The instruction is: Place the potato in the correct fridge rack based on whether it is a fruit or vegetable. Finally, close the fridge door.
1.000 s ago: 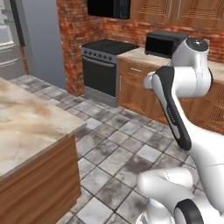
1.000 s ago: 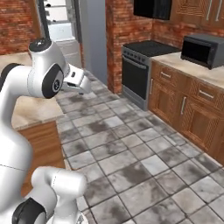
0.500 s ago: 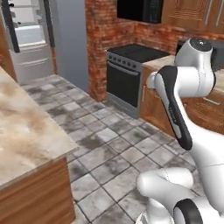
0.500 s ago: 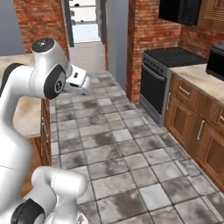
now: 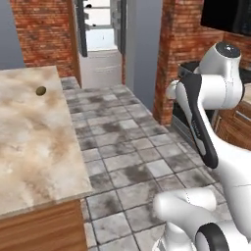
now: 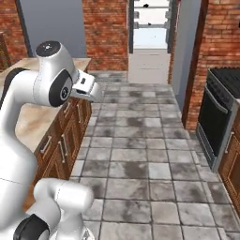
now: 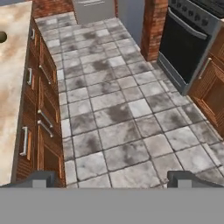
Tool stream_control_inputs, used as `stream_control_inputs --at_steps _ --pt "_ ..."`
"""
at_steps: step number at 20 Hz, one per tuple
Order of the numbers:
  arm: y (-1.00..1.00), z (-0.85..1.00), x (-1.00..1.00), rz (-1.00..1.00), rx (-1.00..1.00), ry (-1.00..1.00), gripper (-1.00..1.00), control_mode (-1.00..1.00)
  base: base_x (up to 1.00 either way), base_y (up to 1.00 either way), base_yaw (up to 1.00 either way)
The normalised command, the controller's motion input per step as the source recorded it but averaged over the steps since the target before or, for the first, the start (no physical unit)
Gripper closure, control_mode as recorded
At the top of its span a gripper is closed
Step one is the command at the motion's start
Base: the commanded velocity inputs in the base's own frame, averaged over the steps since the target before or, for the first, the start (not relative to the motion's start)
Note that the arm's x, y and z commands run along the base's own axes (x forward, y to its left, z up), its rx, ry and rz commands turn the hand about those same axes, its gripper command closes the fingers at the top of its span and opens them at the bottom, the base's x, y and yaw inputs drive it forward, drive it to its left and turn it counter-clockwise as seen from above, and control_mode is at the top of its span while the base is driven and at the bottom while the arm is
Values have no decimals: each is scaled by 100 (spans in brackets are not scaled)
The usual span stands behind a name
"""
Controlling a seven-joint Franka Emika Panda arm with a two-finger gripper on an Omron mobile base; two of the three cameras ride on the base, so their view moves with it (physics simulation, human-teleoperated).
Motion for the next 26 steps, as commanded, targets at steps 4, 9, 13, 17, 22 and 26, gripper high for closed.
stream_control_inputs --at_steps 4,9,13,17,22,26 --pt "0 0 0 0 0 0 -100 100 100 -42 59" --pt "0 0 0 0 0 0 -100 100 100 -43 58" --pt "0 0 0 0 0 0 -100 100 99 -45 58" --pt "0 0 0 0 0 0 -100 100 95 -48 58" --pt "0 0 0 0 0 0 -100 100 87 -54 56" --pt "0 0 0 0 0 0 -100 100 74 -63 54"
